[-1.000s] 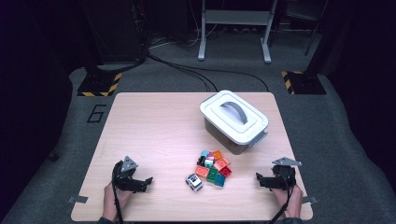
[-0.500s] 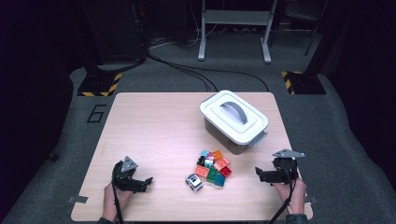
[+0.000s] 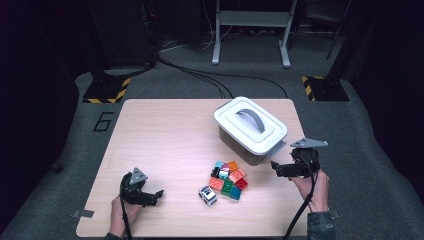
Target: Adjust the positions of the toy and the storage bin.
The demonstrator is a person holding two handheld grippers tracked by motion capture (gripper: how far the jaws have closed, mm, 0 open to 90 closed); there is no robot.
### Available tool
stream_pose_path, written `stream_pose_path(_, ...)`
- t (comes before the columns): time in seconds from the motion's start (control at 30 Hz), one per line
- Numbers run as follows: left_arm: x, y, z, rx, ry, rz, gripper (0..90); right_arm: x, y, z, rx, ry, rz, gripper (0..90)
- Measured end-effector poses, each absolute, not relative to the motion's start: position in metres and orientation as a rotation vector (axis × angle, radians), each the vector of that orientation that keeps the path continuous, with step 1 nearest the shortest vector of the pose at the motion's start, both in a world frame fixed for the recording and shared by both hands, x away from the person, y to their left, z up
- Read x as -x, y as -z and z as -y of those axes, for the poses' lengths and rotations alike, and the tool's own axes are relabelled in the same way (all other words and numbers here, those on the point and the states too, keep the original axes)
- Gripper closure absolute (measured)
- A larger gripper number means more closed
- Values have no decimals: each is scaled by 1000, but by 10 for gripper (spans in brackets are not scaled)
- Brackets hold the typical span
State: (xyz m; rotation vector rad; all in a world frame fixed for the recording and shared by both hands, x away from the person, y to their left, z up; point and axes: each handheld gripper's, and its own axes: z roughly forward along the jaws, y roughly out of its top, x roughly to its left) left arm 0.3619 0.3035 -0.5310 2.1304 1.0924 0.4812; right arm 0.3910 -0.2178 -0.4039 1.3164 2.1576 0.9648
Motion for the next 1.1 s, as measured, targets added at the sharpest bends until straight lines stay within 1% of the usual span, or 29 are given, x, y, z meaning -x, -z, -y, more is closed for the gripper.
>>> stream_pose_path(0.13, -362, 531, -303, -2126, -476, -1096, 7, -411, 392, 207, -1290, -974, -2176, 0)
stream_pose_path(0.17, -362, 531, -303, -2126, -476, -1096, 7, -411, 392, 207, -1290, -974, -2176, 0)
stream_pose_path(0.27, -362, 531, -303, -2126, -476, -1096, 7, -423, 389, 201, -1279, -974, -2185, 33)
stream_pose_path(0.4, -362, 531, -303, -2127, -476, -1096, 7, -444, 385, 192, -1247, -1025, -2193, 154)
stream_pose_path(0.43, -362, 531, -303, -2126, -476, -1096, 7, -444, 385, 192, -1247, -1025, -2193, 154)
stream_pose_path(0.5, -362, 531, -303, -2127, -475, -1095, 8, -453, 383, 188, -1245, -1032, -2195, 217)
stream_pose_path(0.53, -362, 531, -303, -2126, -475, -1095, 7, -457, 383, 186, -1241, -1030, -2197, 234)
stream_pose_path(0.57, -362, 531, -303, -2126, -475, -1095, 7, -462, 382, 184, -1247, -1036, -2198, 267)
stream_pose_path(0.6, -362, 531, -303, -2125, -473, -1095, 8, -470, 381, 181, -1254, -1039, -2193, 323)
stream_pose_path(0.7, -361, 531, -303, -2126, -473, -1095, 8, -478, 380, 179, -1252, -1060, -2201, 368)
stream_pose_path(0.77, -362, 531, -303, -2128, -472, -1090, 8, -487, 381, 176, -1270, -1054, -2197, 429)
stream_pose_path(0.8, -362, 531, -303, -2129, -472, -1089, 8, -492, 381, 174, -1280, -1052, -2195, 480)
stream_pose_path(0.83, -362, 531, -303, -2127, -477, -1091, 8, -492, 381, 174, -1280, -1052, -2195, 480)
stream_pose_path(0.9, -362, 531, -303, -2126, -476, -1091, 8, -498, 382, 173, -1291, -1065, -2199, 522)
stream_pose_path(0.93, -362, 531, -303, -2126, -476, -1091, 8, -500, 383, 170, -1290, -1053, -2198, 570)
stream_pose_path(1.0, -362, 531, -303, -2127, -476, -1089, 8, -502, 384, 169, -1281, -1043, -2206, 586)
stream_pose_path(1.1, -362, 531, -303, -2126, -475, -1090, 8, -504, 386, 167, -1297, -1013, -2190, 652)
